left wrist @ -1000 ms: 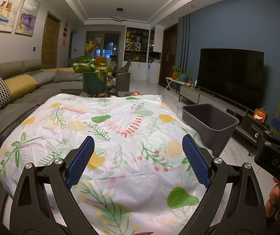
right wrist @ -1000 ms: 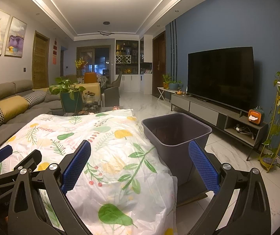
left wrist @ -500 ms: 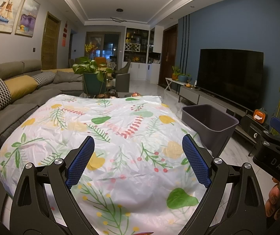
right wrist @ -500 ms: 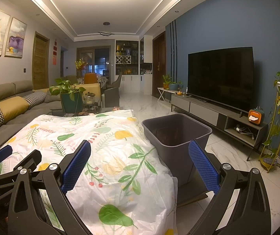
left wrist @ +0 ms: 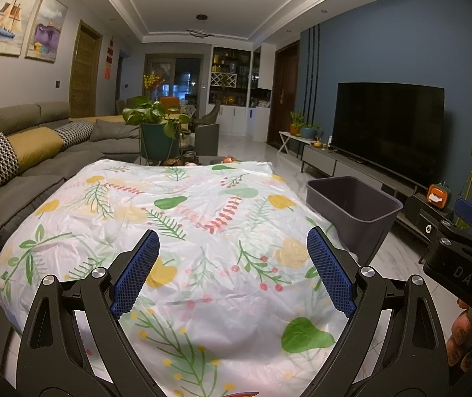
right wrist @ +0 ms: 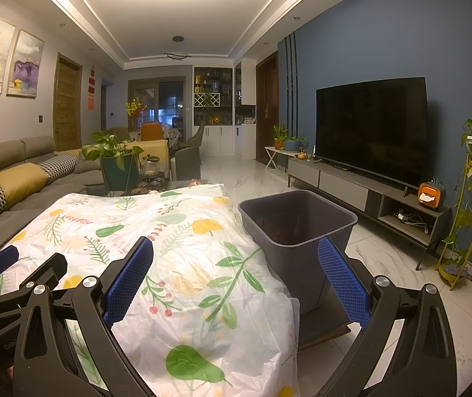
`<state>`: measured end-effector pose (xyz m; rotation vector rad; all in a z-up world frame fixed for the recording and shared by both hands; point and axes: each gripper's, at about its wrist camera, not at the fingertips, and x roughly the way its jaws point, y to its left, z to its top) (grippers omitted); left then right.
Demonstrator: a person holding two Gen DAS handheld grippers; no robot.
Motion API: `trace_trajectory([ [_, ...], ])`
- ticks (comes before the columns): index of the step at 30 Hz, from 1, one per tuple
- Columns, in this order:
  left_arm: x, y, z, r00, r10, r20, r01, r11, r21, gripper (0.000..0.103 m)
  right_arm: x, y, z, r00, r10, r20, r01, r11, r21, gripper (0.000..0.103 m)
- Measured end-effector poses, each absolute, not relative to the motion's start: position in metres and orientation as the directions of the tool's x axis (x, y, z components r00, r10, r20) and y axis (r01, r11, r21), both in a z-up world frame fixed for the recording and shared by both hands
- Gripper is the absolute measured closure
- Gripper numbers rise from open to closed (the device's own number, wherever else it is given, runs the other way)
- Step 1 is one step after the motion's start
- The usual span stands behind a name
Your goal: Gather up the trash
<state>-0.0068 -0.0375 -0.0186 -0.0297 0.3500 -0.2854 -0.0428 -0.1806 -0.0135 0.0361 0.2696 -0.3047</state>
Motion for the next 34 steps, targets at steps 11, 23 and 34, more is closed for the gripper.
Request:
trace_trajectory([
  [11, -0.006, -0.045, -0.015, 0.899, -0.280, -0.338, 0.281, 0.959, -0.047, 0.030, -0.042, -0.181, -0.013, 0.918, -0.291, -0.270, 0.301, 0.953, -0.004, 0.007],
  [23, -0.008, -0.045, -0.017, 0.895, -0.295, -0.336, 0.297, 0.954, -0.047, 0.036, -0.042, -0.181, -0.012, 0.917, -0.294, -0.269, 0.305, 0.952, 0.000, 0.007],
  [34, -0.008, -0.040, -0.016, 0.906, -0.270, -0.326, 0.269, 0.962, -0.050, 0.014, -0.043, -0.181, -0.013, 0.915, -0.299, -0.271, 0.315, 0.949, 0.014, 0.007],
])
